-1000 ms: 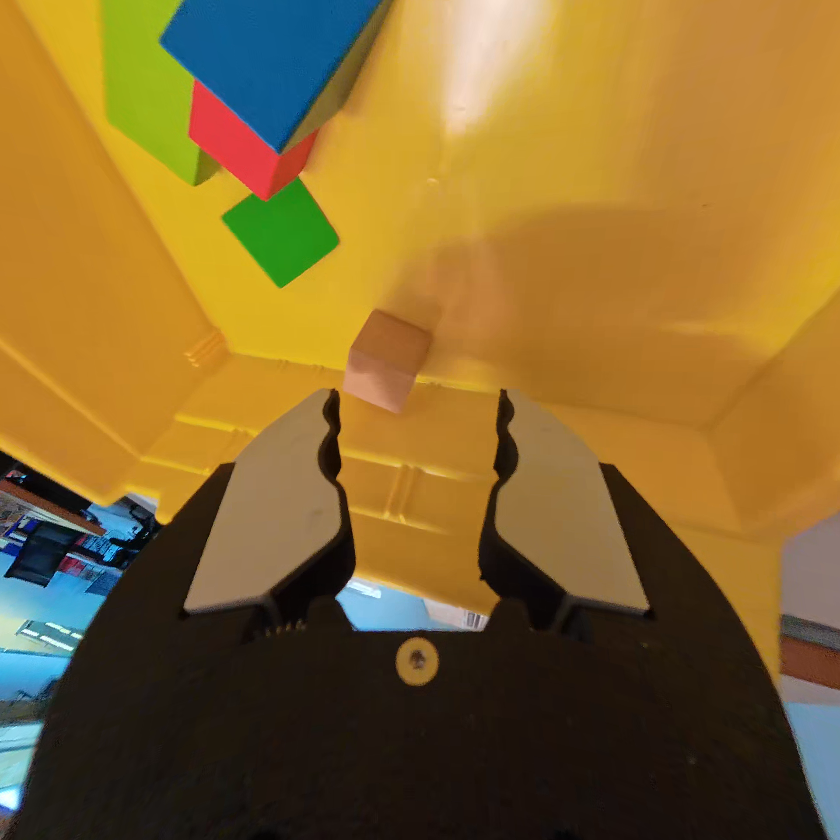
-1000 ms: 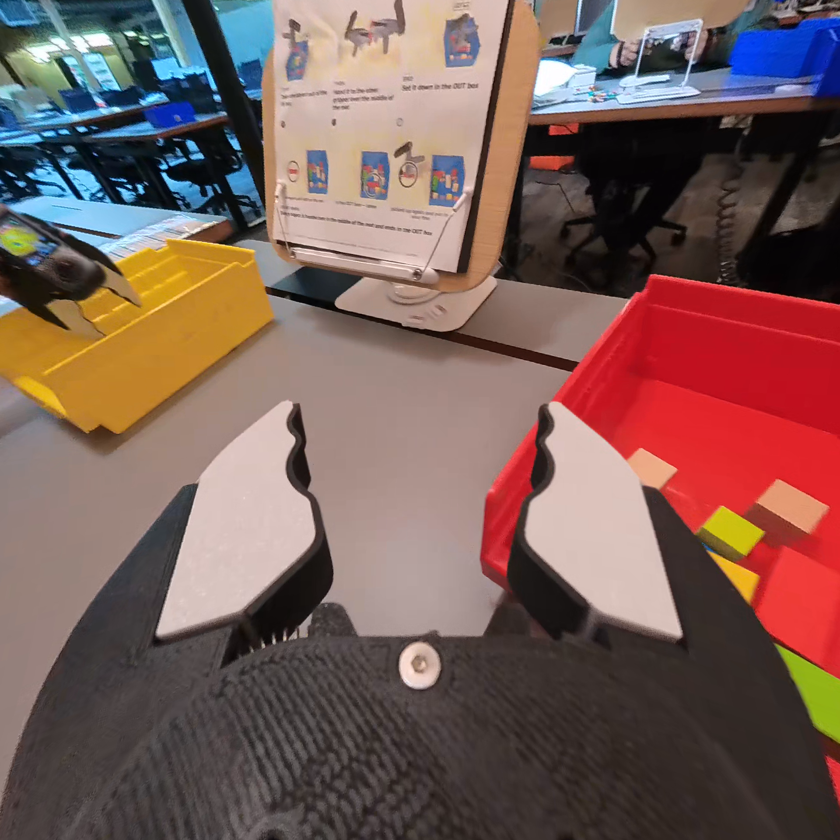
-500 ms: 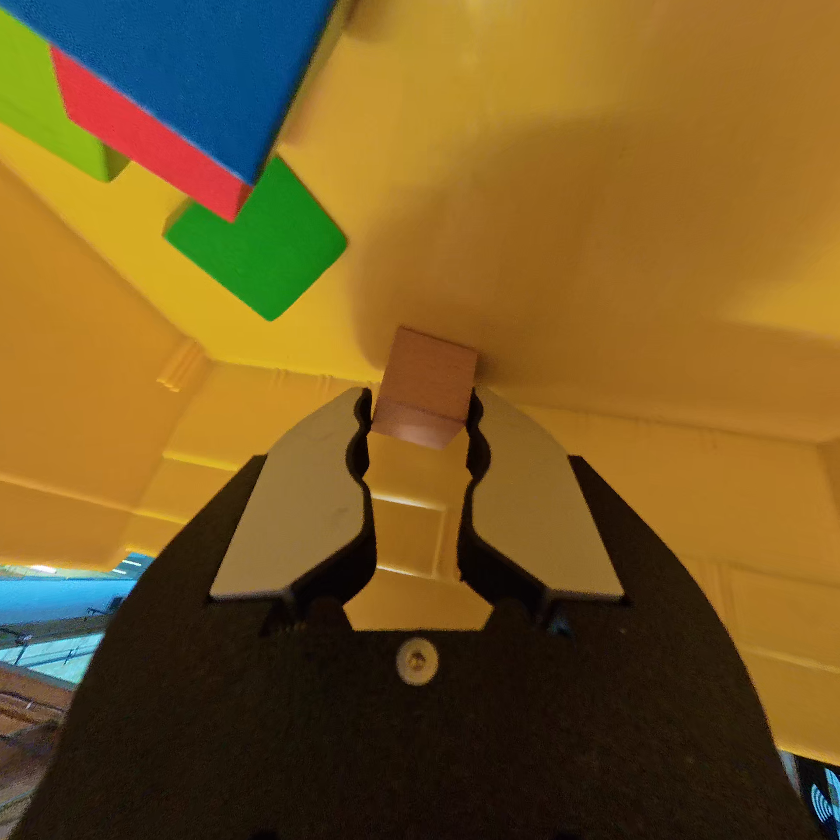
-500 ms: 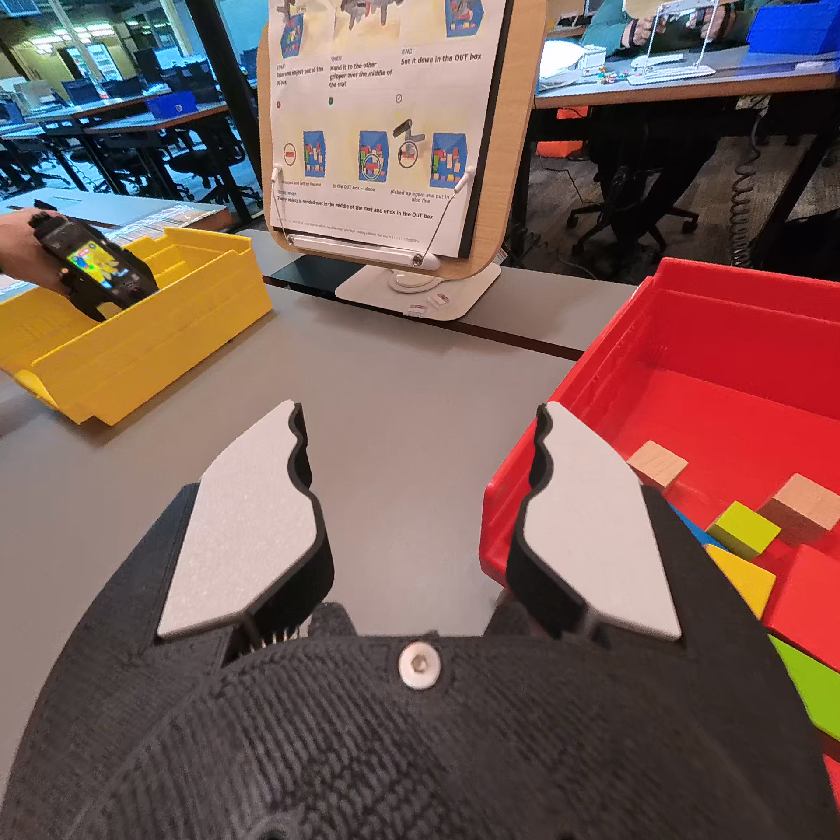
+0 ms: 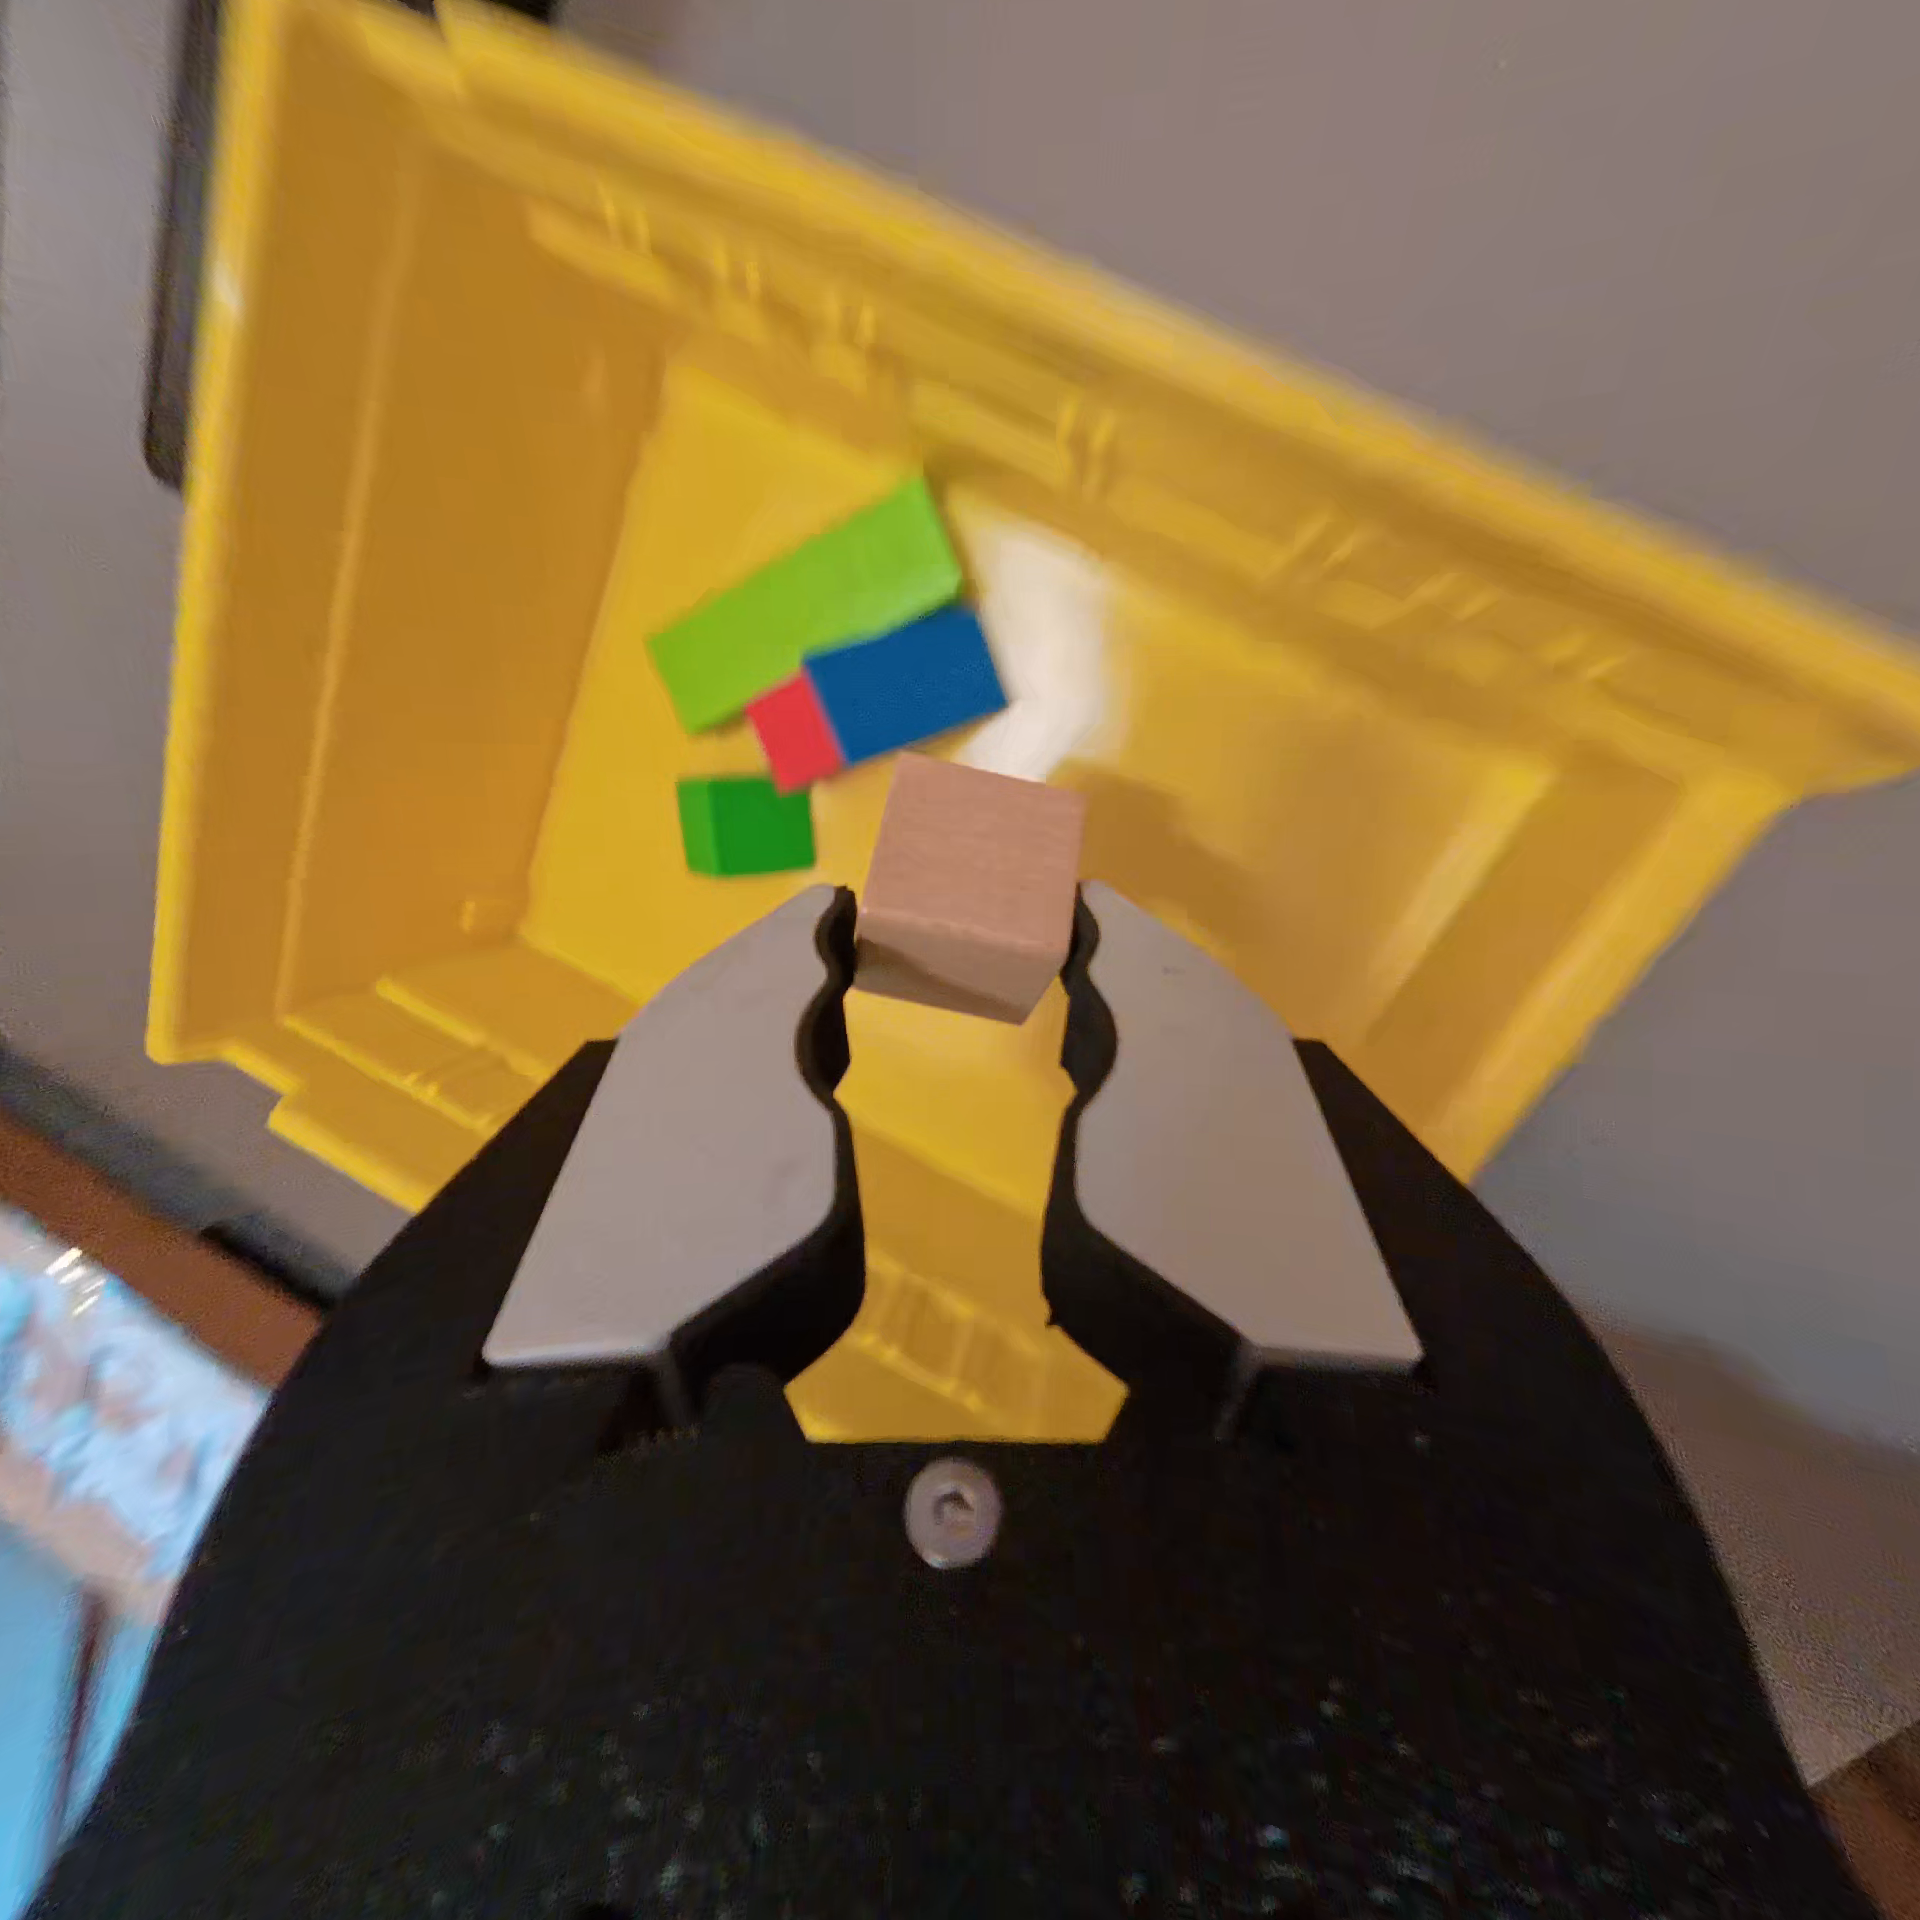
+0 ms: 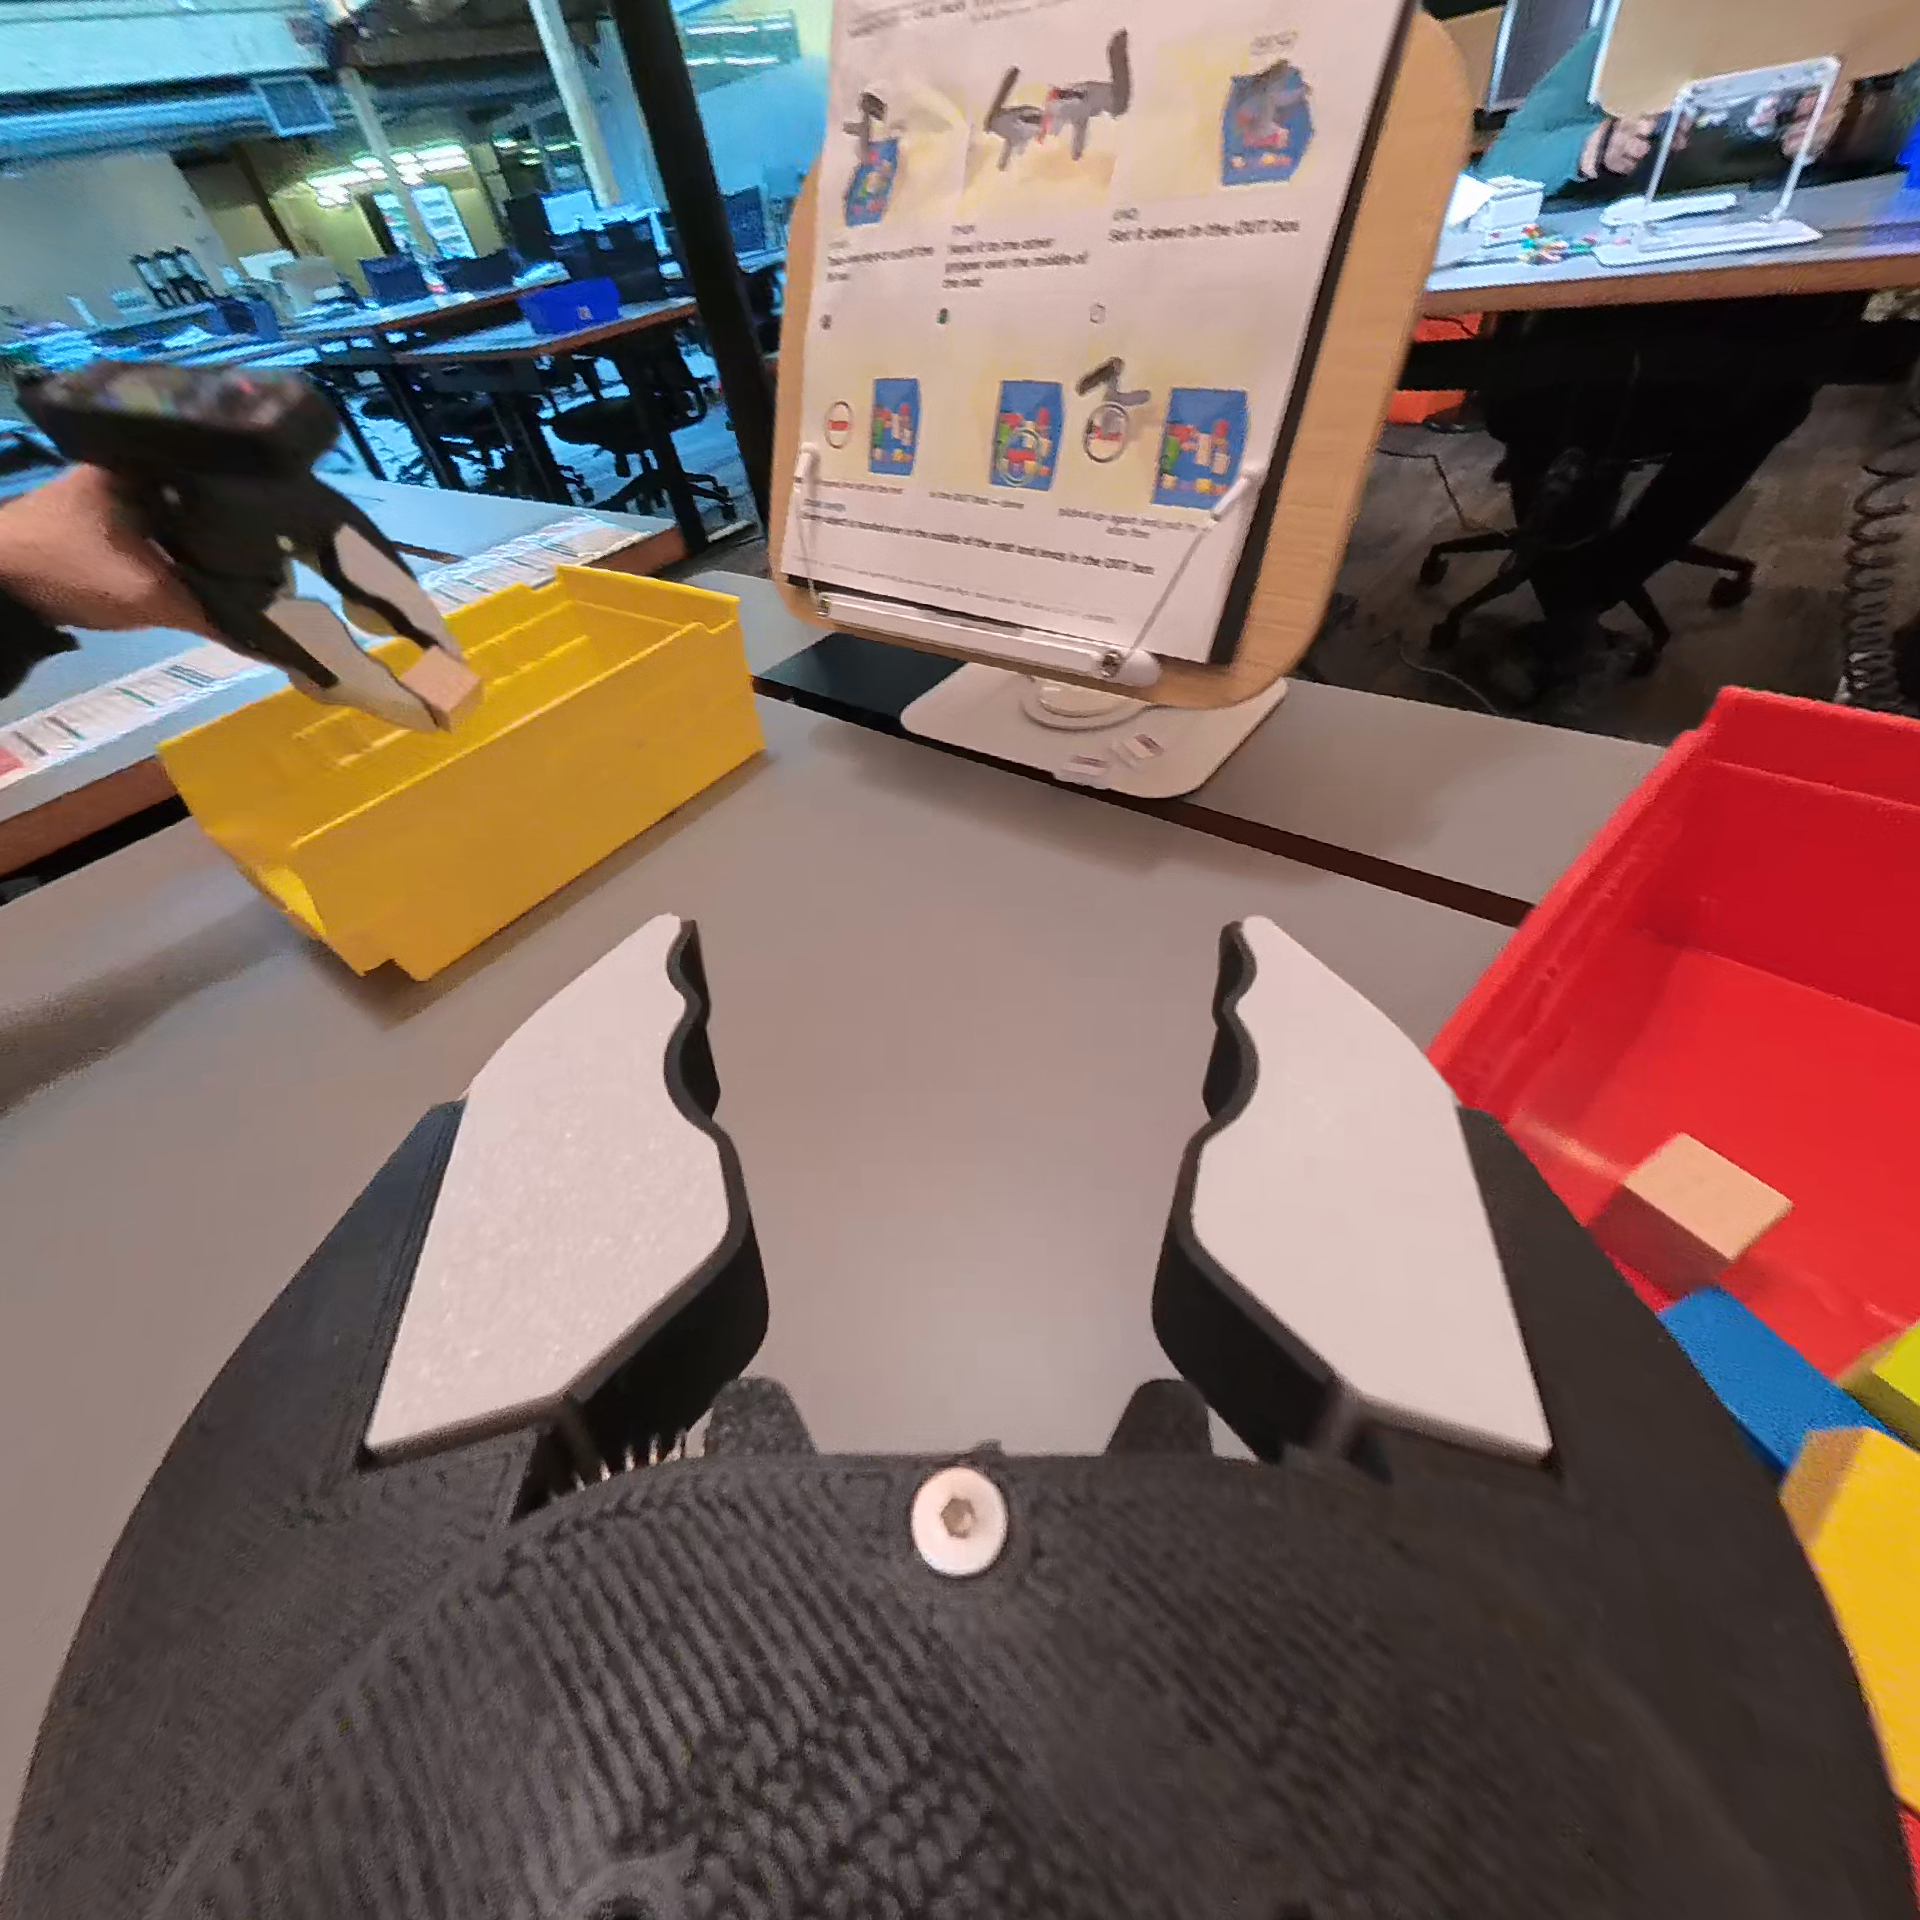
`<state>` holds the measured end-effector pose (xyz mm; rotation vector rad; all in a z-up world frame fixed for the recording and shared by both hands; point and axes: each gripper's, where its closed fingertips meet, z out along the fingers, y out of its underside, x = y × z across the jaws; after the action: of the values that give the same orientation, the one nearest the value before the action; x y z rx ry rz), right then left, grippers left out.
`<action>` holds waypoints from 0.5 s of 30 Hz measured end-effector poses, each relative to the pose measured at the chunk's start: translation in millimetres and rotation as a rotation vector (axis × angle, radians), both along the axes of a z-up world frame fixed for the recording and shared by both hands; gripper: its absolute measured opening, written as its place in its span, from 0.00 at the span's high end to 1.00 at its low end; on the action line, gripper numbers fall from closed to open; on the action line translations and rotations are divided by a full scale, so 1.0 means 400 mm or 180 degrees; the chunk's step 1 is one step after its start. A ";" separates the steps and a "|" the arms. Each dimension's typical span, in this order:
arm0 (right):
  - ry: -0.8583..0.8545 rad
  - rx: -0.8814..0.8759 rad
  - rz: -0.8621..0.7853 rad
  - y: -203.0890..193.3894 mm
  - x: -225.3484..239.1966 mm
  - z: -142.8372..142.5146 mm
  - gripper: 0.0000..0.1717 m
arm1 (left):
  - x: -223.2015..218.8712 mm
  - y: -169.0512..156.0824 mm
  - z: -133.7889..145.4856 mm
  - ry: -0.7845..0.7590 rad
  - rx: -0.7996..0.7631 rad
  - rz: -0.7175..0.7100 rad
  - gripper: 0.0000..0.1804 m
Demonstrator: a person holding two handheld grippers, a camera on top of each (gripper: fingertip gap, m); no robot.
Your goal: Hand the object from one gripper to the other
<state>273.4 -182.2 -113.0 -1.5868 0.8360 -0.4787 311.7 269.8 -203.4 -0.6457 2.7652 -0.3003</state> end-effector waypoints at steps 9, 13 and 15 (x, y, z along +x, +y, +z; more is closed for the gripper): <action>-0.0320 0.0210 0.0742 0.196 -0.088 0.065 0.47 | -0.166 -0.350 0.230 0.0063 -0.2488 0.0001 0.79; -0.0106 0.0648 0.1267 0.296 -0.158 0.087 0.47 | -0.242 -0.503 0.289 -0.0280 -0.2971 -0.0417 0.80; 0.0034 0.0966 0.1438 0.324 -0.182 0.103 0.46 | -0.275 -0.570 0.300 -0.0454 -0.3032 -0.0608 0.80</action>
<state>200.7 -52.6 -72.0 -1.4363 0.5046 -0.0164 201.6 41.7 -83.4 -0.5012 2.4189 -1.6712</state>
